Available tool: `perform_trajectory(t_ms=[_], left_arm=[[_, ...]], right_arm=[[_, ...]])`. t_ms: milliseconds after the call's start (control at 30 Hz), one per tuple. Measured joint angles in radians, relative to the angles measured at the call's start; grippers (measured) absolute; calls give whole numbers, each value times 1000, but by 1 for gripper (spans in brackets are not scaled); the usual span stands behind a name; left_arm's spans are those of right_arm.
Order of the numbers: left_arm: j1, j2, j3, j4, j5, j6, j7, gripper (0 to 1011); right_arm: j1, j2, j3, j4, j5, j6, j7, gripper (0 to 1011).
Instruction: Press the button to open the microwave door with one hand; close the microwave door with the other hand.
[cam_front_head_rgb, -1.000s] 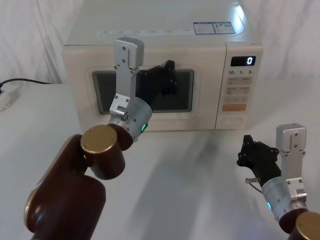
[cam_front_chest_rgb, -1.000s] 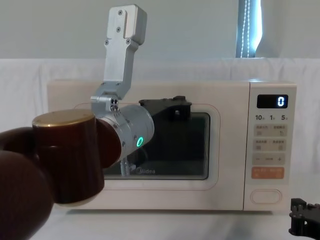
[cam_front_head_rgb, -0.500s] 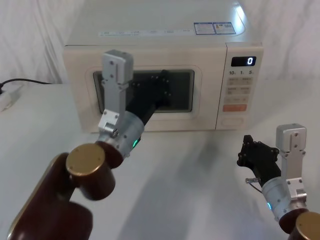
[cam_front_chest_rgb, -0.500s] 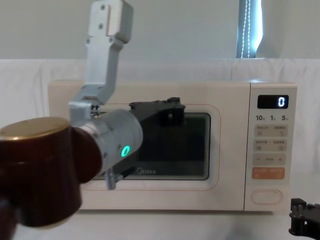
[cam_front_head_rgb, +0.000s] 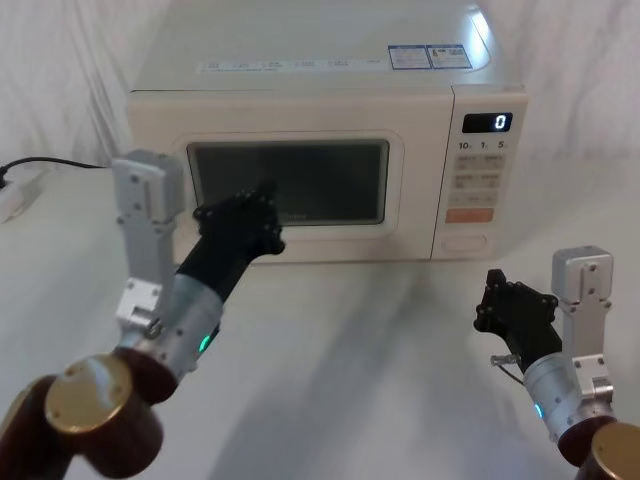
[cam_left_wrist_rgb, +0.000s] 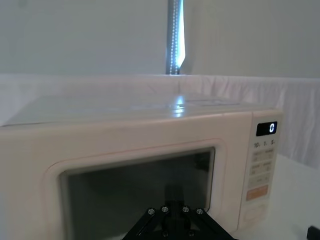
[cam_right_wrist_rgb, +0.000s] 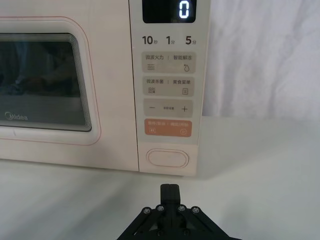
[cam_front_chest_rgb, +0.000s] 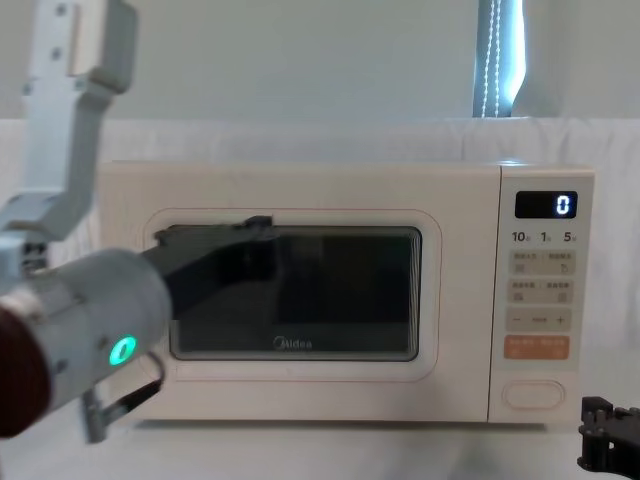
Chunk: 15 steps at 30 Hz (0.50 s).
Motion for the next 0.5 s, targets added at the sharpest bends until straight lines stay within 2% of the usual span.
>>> perform_trajectory(t_ms=[233,500], left_arm=[[101,44,-49,-87,-23,5,4,0],[186,69,-97,-136,-45,-8,12,0]], right_arm=[[0,0,0,0,0,0,0,0],[0,0,0,0,0,0,0,0]])
